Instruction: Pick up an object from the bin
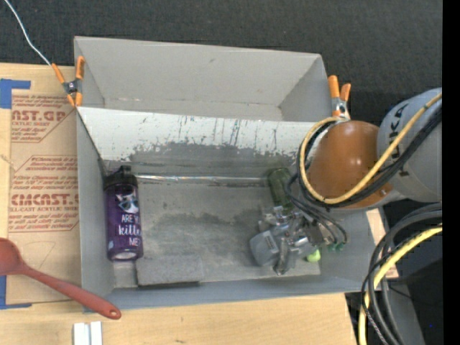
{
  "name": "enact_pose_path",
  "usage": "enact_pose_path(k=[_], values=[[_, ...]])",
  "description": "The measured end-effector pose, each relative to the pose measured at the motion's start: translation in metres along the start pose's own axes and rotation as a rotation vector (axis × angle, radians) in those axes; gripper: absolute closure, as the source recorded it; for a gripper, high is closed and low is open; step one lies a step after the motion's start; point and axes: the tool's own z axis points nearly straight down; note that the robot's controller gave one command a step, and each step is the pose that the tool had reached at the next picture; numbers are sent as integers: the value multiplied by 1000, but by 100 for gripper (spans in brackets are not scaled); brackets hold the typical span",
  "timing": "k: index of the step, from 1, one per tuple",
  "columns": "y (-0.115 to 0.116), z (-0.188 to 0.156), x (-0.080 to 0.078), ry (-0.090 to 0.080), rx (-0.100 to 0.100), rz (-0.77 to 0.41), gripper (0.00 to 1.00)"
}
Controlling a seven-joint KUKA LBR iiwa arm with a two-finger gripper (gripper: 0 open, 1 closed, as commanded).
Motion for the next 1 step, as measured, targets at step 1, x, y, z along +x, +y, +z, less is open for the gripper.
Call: enact_pose_path(k=[1], values=[[0,-8,0,1,0,0,100]])
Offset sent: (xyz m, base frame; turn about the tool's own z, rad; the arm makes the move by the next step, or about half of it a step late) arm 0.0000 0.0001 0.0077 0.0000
